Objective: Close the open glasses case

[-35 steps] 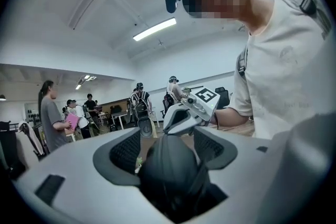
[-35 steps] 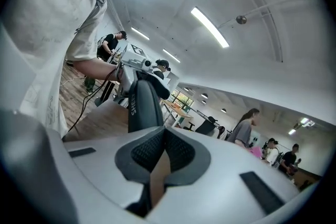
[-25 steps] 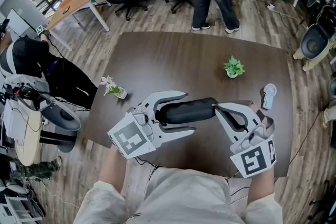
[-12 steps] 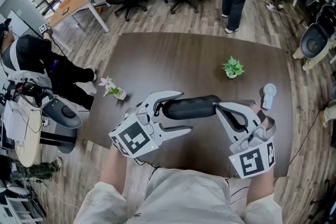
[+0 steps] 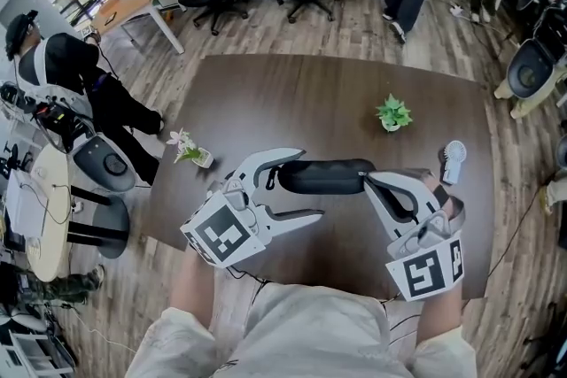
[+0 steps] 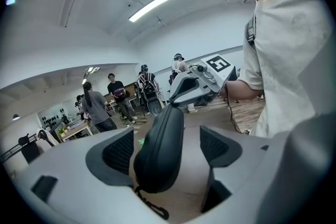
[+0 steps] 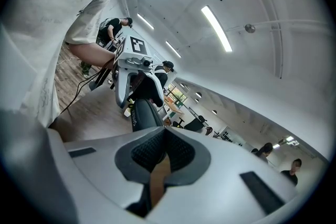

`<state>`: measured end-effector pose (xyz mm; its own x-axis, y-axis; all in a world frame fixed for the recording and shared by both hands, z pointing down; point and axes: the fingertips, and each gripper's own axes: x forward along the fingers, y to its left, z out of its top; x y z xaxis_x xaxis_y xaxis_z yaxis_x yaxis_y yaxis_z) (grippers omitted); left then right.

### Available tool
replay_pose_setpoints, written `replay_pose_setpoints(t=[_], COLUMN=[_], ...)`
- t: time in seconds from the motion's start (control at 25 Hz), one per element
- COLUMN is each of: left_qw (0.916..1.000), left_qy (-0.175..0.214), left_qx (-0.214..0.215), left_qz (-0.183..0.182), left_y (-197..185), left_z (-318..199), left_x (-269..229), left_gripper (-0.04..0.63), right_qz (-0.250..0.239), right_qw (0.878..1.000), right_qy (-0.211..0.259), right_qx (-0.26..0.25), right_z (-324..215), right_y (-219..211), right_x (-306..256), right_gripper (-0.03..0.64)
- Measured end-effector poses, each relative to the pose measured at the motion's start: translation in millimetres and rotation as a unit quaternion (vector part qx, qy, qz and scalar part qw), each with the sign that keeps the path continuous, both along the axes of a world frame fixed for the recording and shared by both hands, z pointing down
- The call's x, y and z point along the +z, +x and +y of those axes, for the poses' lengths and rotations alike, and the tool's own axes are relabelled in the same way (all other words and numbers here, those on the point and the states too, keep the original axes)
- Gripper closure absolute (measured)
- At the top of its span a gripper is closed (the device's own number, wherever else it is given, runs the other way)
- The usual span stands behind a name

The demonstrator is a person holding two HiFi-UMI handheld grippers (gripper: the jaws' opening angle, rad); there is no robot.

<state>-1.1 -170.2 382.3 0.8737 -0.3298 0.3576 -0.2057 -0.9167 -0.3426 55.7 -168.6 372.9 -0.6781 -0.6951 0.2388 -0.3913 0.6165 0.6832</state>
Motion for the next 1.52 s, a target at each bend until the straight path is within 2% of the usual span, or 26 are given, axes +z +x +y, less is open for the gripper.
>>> replay_pose_setpoints(t=[0.16, 0.48, 0.68, 1.0, 1.2, 1.36, 1.52], left_qw=[0.9996, 0.9924, 0.9907, 0.9891, 0.9896, 0.9934, 0.998], left_qy=[0.018, 0.03, 0.036, 0.052, 0.041, 0.033, 0.01], left_qx=[0.004, 0.04, 0.028, 0.014, 0.014, 0.018, 0.028], left_qz=[-0.021, -0.113, -0.129, -0.137, -0.137, -0.109, -0.055], left_y=[13.3, 46.1, 47.5, 48.0, 39.9, 34.0, 31.2], left_z=[-2.9, -3.3, -9.0, -11.8, -10.8, -5.9, -0.3], left_x=[3.0, 39.9, 51.0, 57.8, 59.7, 49.6, 34.5], left_gripper=[0.186, 0.192, 0.311, 0.325, 0.325, 0.325, 0.327], right_qz=[0.009, 0.025, 0.041, 0.079, 0.109, 0.09, 0.046], right_qw=[1.0, 0.999, 0.999, 0.997, 0.994, 0.996, 0.999], right_qy=[0.0, 0.015, 0.013, 0.014, 0.018, 0.011, 0.001], right_qx=[-0.004, -0.023, -0.018, -0.02, -0.004, -0.001, -0.006], right_z=[1.9, 10.1, 10.3, 8.0, 3.7, 3.3, 3.4], right_y=[-4.3, -16.9, -16.9, -14.8, -4.5, 0.8, 3.2], right_x=[2.2, 0.5, 4.1, 12.5, 20.4, 18.9, 11.7], right_gripper=[0.615, 0.615, 0.615, 0.615, 0.615, 0.615, 0.615])
